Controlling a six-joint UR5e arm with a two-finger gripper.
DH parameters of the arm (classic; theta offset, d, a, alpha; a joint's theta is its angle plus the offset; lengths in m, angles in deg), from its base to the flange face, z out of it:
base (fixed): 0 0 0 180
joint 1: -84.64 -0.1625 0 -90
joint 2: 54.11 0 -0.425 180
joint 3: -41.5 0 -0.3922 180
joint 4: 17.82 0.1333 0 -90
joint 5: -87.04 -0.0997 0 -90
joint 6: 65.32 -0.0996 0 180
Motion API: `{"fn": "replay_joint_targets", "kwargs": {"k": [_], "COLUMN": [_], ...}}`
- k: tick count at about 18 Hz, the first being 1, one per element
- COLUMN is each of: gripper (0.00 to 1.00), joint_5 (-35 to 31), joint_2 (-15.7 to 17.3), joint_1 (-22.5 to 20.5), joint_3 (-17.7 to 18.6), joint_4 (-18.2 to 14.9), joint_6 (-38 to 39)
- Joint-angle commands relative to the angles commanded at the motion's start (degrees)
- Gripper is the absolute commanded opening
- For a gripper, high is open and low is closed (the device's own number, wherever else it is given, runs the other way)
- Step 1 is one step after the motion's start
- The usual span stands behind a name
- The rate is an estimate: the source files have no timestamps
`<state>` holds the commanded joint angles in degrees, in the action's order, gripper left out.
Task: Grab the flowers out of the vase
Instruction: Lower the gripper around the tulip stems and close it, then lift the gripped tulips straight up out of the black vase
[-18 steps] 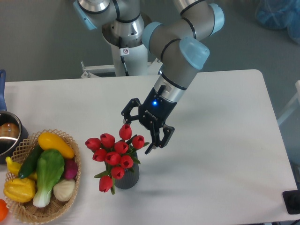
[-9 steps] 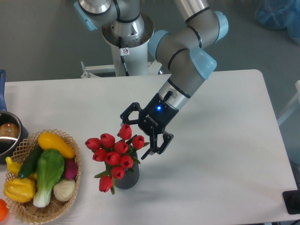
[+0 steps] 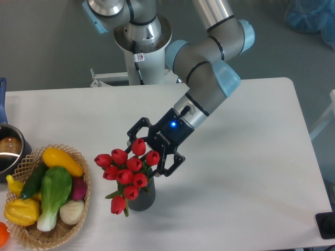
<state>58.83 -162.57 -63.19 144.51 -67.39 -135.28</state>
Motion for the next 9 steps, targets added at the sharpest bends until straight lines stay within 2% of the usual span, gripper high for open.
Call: {"fn": "replay_joint_targets", "kwargs": {"k": [1, 9], "gripper": [0.0, 0.0], "joint_5": [0.0, 3.9], "joint_2": [0.1, 0.4], "joint_1": [-0.2, -2.6], "joint_3": [0.0, -0.5], "joint_4": [0.0, -0.1], "joint_6": [0.1, 0.7]}}
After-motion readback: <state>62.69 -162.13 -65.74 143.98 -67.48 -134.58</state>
